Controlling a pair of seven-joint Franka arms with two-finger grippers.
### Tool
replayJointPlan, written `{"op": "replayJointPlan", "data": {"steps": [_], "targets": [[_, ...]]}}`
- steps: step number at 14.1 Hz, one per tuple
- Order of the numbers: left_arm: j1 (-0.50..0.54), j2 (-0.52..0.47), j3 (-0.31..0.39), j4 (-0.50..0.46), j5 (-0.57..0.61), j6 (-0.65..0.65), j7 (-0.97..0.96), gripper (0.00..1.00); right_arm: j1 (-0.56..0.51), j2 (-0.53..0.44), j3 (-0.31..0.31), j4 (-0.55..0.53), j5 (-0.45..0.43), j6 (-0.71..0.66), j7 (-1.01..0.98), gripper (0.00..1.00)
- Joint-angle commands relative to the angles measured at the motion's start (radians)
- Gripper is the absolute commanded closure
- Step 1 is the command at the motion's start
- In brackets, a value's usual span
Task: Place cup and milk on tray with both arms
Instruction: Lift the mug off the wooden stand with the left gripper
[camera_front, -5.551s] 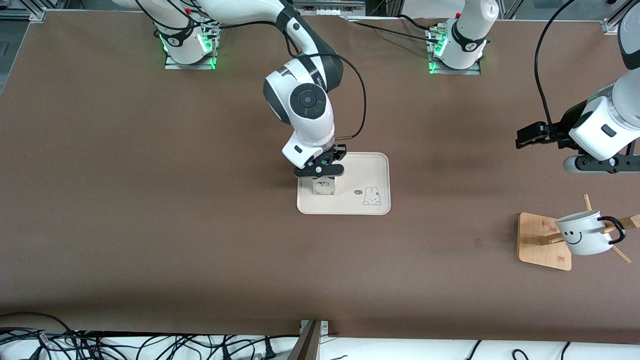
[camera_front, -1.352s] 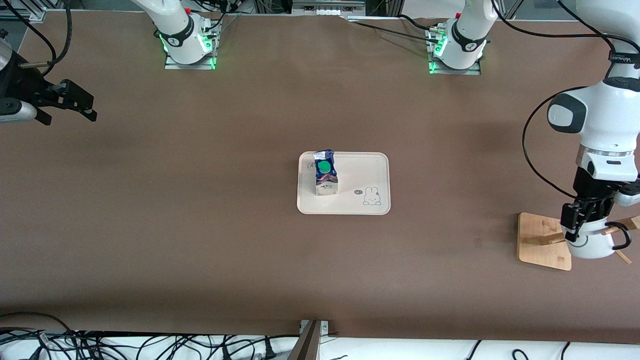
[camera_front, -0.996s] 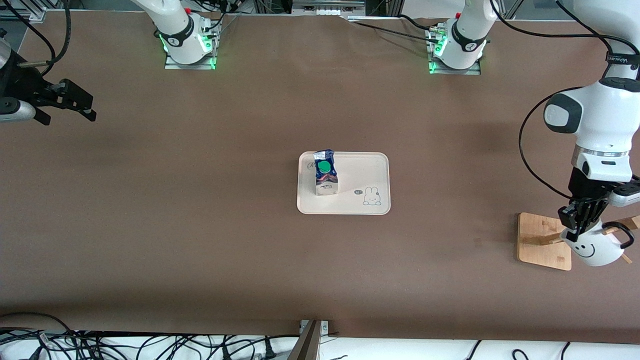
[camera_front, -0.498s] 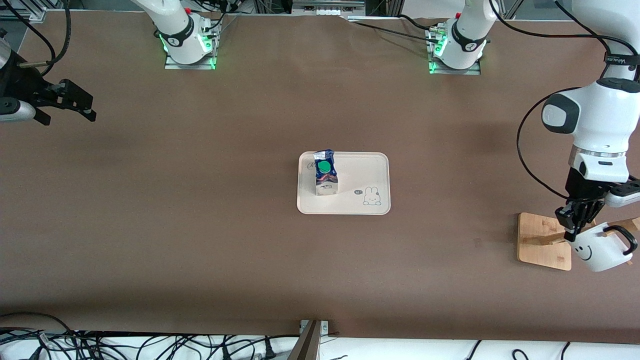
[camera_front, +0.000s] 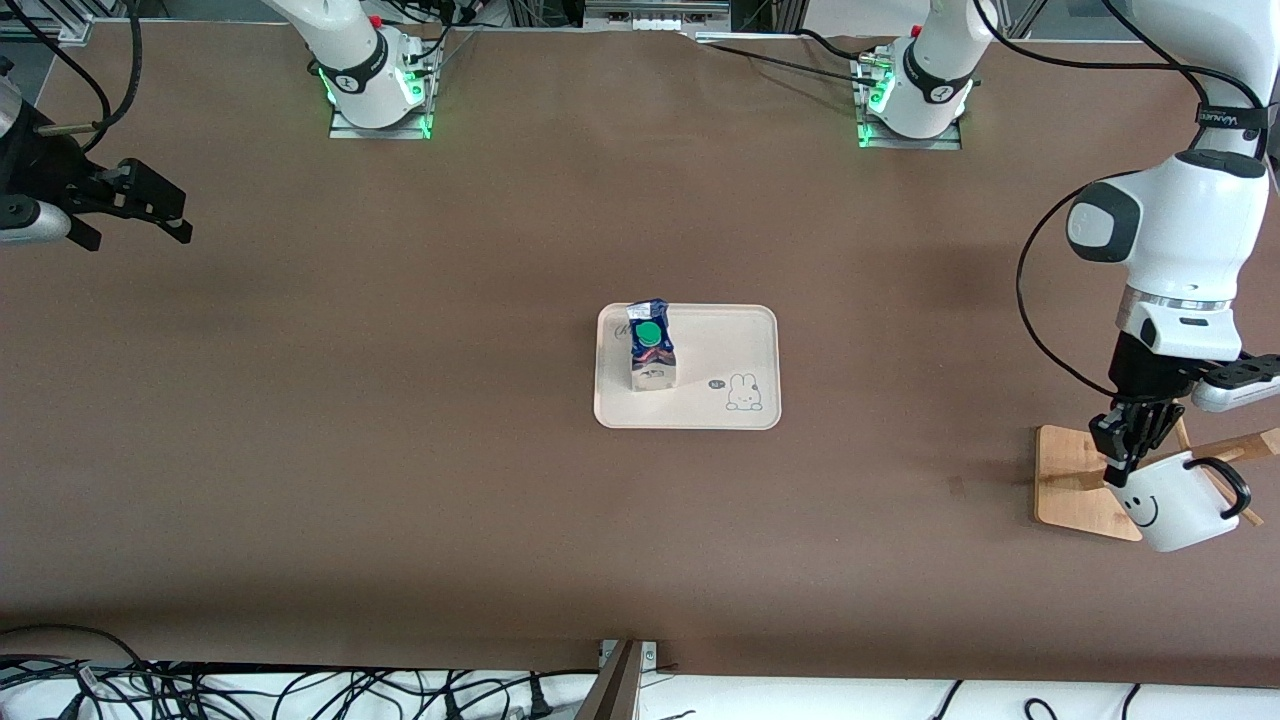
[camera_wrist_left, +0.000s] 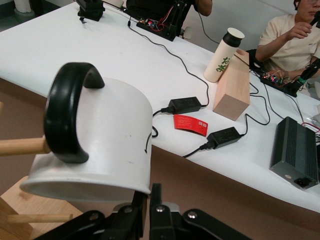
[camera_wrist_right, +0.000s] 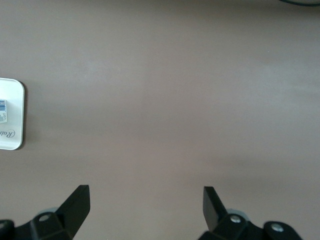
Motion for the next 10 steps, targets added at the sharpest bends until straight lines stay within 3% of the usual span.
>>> {"op": "replayJointPlan", "data": {"steps": [1,5,10], "targets": [[-0.002,-0.054,-0.029,-0.019,-0.021,-0.037,0.001,1.0,-0.008,0.011,0.005,0.023,-0.004,-0.004,0.0,0.0],[-0.024,-0.065,-0.069,-0.013,-0.021,-0.109,0.002,1.0,-0.008,0.011,0.005,0.023,-0.004,-0.004,0.0,0.0],[-0.073,-0.068,-0.098,0.044,-0.003,-0.429,0.019,1.0,-0.01,0.011,0.003,0.023,-0.004,-0.004,0.0,0.0]]}}
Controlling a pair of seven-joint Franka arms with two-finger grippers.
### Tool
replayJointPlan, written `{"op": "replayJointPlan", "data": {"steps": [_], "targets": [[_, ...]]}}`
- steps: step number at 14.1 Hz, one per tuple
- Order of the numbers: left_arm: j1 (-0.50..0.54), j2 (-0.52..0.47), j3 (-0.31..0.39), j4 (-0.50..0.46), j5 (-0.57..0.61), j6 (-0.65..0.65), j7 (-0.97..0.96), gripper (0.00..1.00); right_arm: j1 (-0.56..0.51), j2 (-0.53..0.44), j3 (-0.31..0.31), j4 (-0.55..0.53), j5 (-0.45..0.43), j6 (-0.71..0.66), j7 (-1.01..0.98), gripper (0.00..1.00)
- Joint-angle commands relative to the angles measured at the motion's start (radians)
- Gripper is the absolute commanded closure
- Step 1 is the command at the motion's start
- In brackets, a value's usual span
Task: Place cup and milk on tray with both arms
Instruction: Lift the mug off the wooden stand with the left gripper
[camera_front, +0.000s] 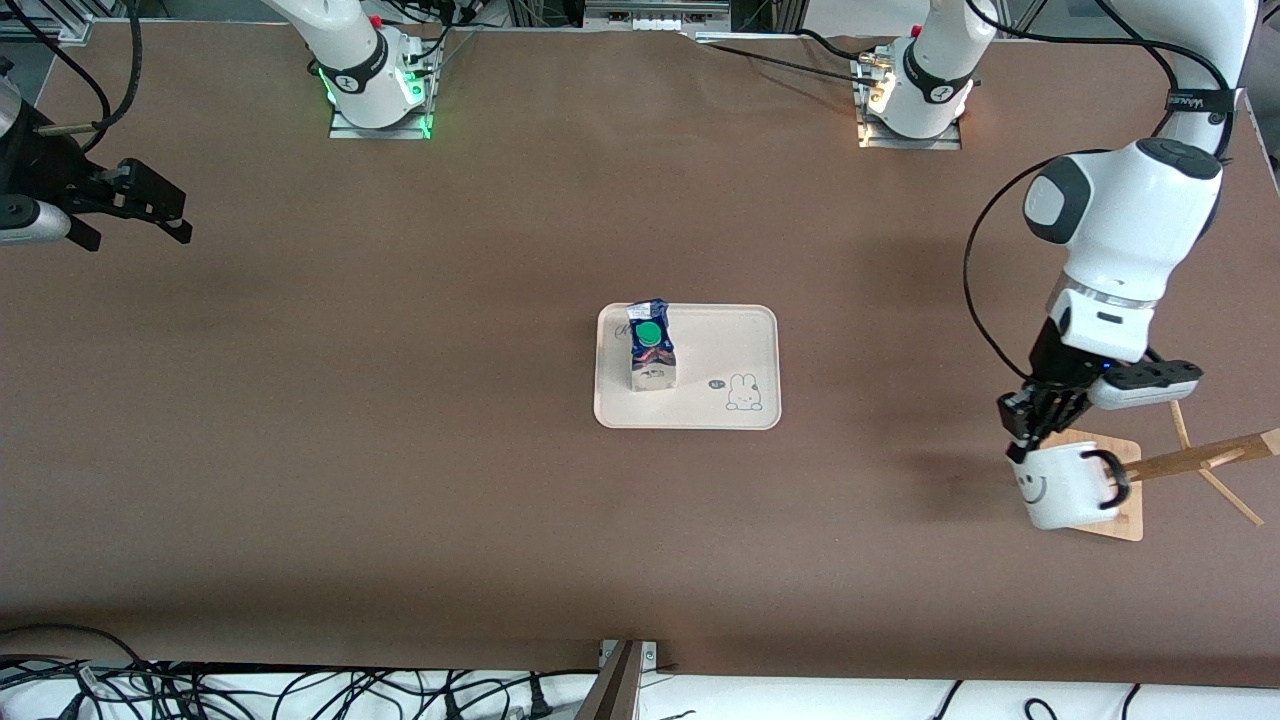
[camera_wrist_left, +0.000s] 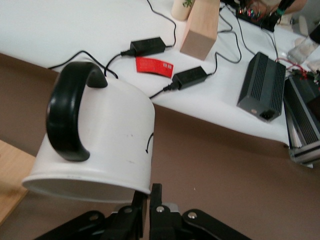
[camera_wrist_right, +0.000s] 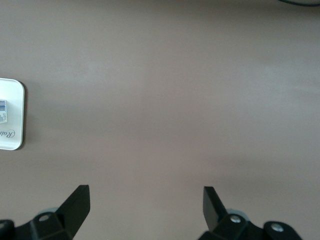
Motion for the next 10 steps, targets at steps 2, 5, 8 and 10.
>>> {"op": "replayJointPlan", "data": {"steps": [2,5,8,10], "targets": [[-0.014,-0.016,-0.071,0.071,-0.003,-0.255,0.023,1.0,-0.01,0.011,0.004,0.023,-0.004,-0.006,0.0,0.0],[-0.026,-0.014,-0.125,0.105,-0.005,-0.42,0.018,1.0,-0.01,0.011,0.005,0.023,-0.004,-0.006,0.0,0.0],[-0.045,-0.004,-0.15,0.192,-0.005,-0.617,0.018,1.0,-0.01,0.011,0.004,0.023,-0.004,-0.004,0.0,0.0],[-0.077,0.03,-0.151,0.281,-0.005,-0.78,0.018,1.0,-0.01,0.011,0.004,0.023,-0.004,-0.004,0.0,0.0]]}}
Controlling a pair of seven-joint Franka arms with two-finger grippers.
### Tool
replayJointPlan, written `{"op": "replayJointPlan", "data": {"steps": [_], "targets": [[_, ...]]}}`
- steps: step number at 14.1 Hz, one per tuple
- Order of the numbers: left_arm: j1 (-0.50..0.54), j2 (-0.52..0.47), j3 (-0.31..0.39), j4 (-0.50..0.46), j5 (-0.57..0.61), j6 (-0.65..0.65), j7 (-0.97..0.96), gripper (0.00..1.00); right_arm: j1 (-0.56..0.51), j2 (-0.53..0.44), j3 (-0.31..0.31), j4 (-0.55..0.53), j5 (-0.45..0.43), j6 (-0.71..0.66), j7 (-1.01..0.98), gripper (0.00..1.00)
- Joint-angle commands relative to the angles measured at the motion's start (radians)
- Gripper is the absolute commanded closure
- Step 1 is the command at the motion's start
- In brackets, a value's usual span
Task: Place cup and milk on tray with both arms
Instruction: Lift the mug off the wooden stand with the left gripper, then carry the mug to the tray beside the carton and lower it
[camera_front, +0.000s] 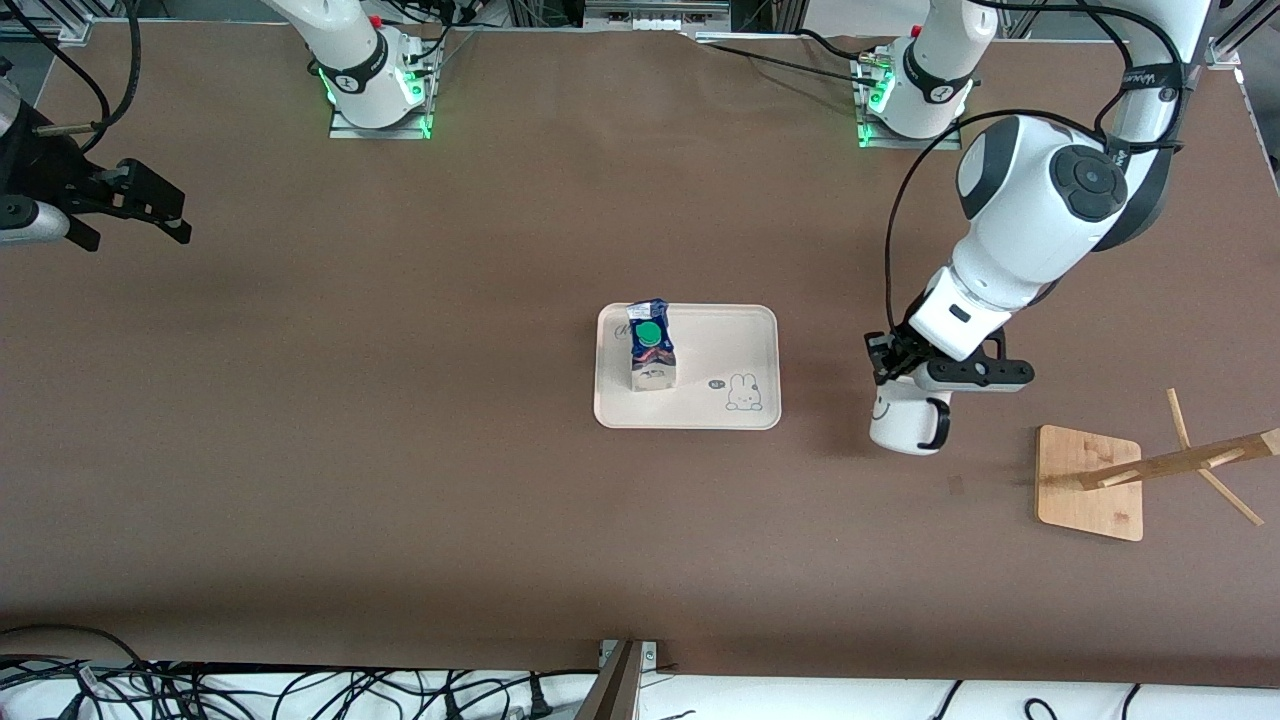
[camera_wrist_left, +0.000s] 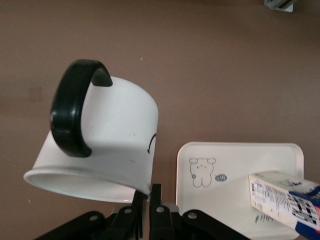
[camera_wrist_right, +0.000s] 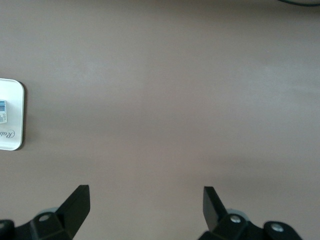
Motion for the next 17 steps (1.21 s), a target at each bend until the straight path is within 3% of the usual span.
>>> {"op": "replayJointPlan", "data": {"steps": [1,6,8,14,17], "targets": [[-0.047,0.052,0.0,0.134,-0.005,-0.218,0.015,1.0,-0.01,0.01,0.004,0.022,-0.004,-0.004,-0.001,0.0],[-0.16,0.157,0.007,0.273,-0.007,-0.449,0.001,1.0,-0.011,0.01,0.003,0.022,-0.004,-0.004,-0.001,0.0],[-0.246,0.217,0.044,0.353,-0.007,-0.524,-0.029,1.0,-0.011,0.01,0.003,0.022,-0.004,-0.004,-0.001,0.0],[-0.371,0.378,0.098,0.476,-0.019,-0.59,-0.115,1.0,-0.022,0.019,-0.012,0.021,-0.004,-0.004,-0.001,0.0],[-0.383,0.405,0.098,0.478,-0.028,-0.59,-0.119,1.0,-0.023,0.026,-0.012,0.021,-0.004,-0.004,-0.001,0.0]]}}
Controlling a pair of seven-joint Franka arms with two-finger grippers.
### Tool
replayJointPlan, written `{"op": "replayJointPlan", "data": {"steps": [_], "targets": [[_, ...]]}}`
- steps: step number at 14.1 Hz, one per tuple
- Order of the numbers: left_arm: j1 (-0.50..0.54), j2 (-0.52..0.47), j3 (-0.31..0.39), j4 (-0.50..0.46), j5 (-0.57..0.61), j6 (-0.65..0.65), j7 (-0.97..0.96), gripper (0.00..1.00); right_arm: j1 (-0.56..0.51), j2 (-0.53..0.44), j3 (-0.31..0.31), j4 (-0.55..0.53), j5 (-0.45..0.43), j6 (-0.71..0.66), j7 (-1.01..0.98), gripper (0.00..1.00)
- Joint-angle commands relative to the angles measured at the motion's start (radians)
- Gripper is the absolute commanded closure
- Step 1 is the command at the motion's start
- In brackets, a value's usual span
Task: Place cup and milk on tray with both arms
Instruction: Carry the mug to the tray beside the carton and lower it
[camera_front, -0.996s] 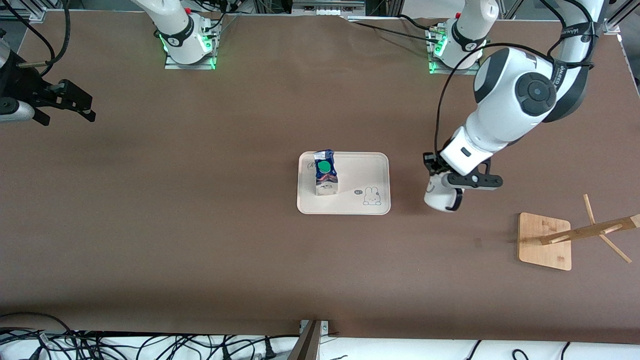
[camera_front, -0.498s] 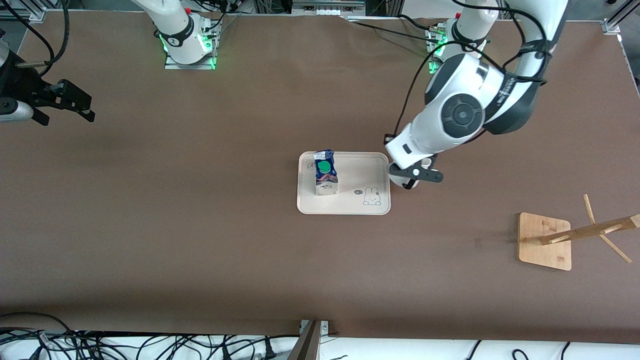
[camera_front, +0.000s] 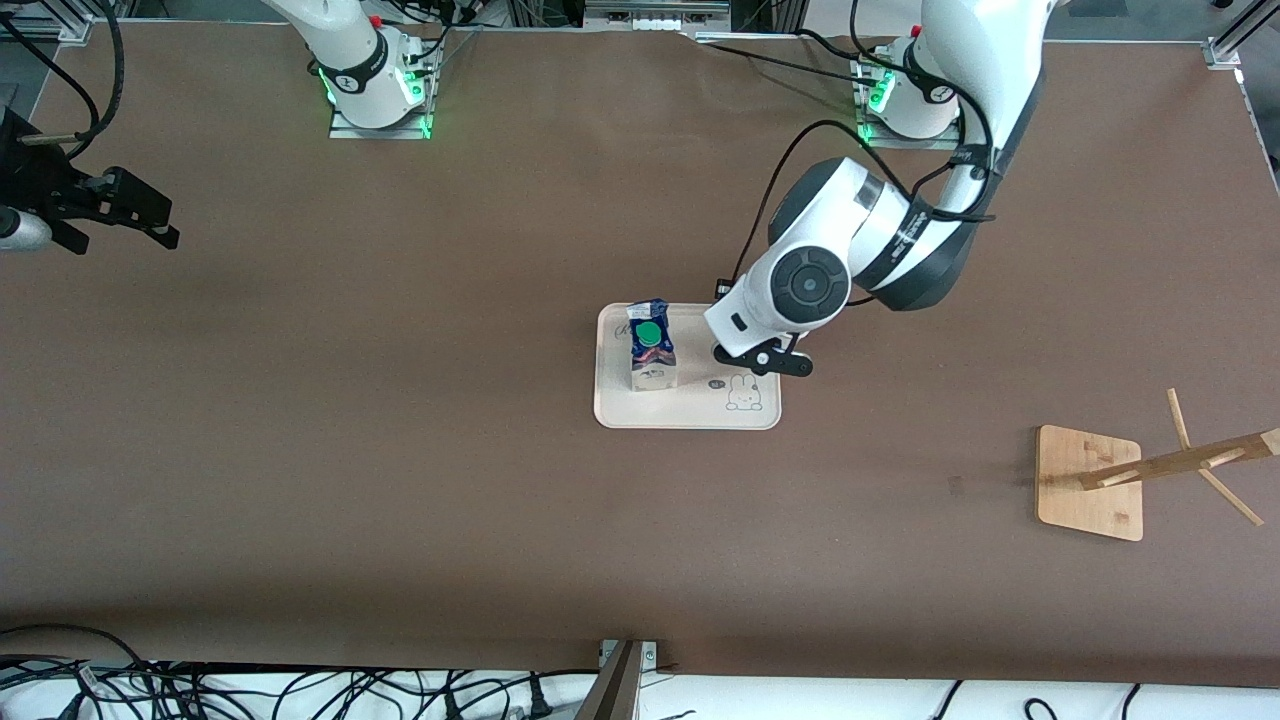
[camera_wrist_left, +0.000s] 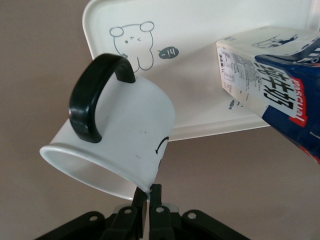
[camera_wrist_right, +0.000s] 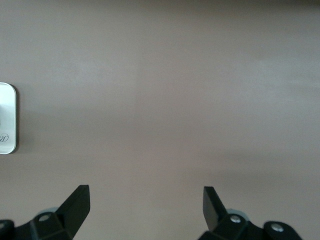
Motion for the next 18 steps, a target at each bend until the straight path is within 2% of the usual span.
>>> {"op": "replayJointPlan", "data": {"steps": [1,3,10,15,18], "targets": [[-0.022,0.045,0.018,0.057,-0.045,-0.041,-0.01,1.0,-0.011,0.015,0.003,0.019,-0.003,-0.004,-0.001,0.0],[-0.022,0.073,0.018,0.058,-0.084,-0.041,-0.015,1.0,-0.011,0.015,-0.005,0.019,0.0,-0.003,-0.001,0.0],[-0.035,0.116,0.024,0.063,-0.081,-0.032,-0.024,1.0,-0.012,0.02,-0.011,0.019,0.011,-0.003,-0.001,0.0],[-0.041,0.156,0.035,0.103,-0.079,-0.032,-0.02,1.0,-0.009,0.02,-0.009,0.021,0.02,-0.003,-0.001,0.0],[-0.044,0.165,0.035,0.103,-0.079,0.003,-0.023,1.0,-0.009,0.02,-0.009,0.021,0.02,-0.004,-0.001,0.0]]}}
